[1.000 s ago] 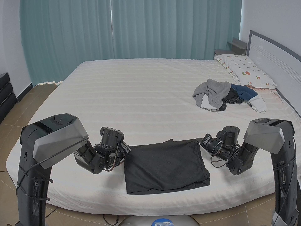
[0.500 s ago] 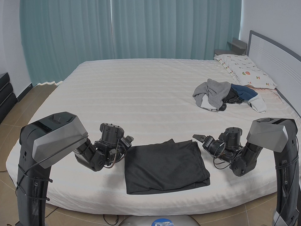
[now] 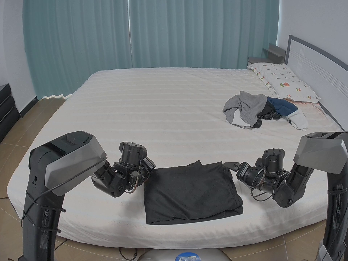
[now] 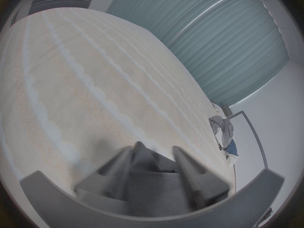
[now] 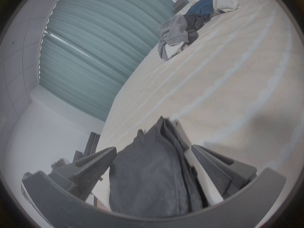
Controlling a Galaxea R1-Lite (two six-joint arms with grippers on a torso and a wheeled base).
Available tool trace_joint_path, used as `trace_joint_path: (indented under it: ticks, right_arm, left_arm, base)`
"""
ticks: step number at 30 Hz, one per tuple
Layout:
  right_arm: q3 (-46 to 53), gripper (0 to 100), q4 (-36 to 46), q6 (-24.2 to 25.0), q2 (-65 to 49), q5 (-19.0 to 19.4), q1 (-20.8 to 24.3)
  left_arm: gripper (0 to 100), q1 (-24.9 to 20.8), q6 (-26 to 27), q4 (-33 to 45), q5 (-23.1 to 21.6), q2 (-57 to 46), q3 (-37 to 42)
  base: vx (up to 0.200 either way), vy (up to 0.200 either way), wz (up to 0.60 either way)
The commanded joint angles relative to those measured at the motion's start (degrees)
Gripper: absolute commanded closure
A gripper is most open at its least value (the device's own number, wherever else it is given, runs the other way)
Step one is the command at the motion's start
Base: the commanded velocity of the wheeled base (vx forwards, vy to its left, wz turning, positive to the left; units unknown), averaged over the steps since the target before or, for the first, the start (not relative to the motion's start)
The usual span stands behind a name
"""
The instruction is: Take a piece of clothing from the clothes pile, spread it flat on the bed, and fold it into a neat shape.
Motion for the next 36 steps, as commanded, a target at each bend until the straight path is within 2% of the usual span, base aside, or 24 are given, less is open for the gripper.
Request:
trace_joint_path:
  ticks: [1,9,11,17,18,22,26,36]
  right_arm:
    - [5.79,0,0.49,-2.18,-4.04,0.28,1.62]
    - [11.41,0,0.4,-4.11,-4.48,1.69,1.88]
    - [12.38,0,0.58,-6.66,-4.13,2.04,1.97]
    - [13.52,0,0.84,-9.38,-4.04,2.74,2.06]
    - [14.32,100,0.93,-10.44,-4.04,2.83,1.8]
    - [16.69,100,0.31,-14.3,-3.95,2.83,1.01]
    - [17.13,100,0.4,-15.01,-4.04,2.74,1.01]
    - [19.5,100,0.4,-21.07,-4.65,2.57,-0.58]
  left_arm:
    - [100,-0.23,0.01,-0.11,0.52,0.77,-0.25]
    - [100,-0.4,-0.08,-1.96,2.54,1.21,0.19]
    - [100,-0.4,0.01,-2.84,2.63,1.56,0.28]
    - [100,-0.4,0.01,-2.92,2.63,1.56,0.37]
    - [100,-0.4,0.01,-2.92,2.63,1.56,0.37]
    - [100,-0.4,0.01,-2.92,2.63,1.56,0.37]
    - [100,-0.4,0.01,-2.92,2.63,1.56,0.37]
    - [100,-0.4,0.09,-2.84,2.63,1.83,0.28]
  base:
    - [0.0,0.0,0.0]
    - [0.0,0.0,0.0]
    - [0.0,0.0,0.0]
    - [0.0,0.0,0.0]
    - [0.0,0.0,0.0]
    - [0.0,0.0,0.0]
    - [0.0,0.0,0.0]
    - [0.0,0.0,0.0]
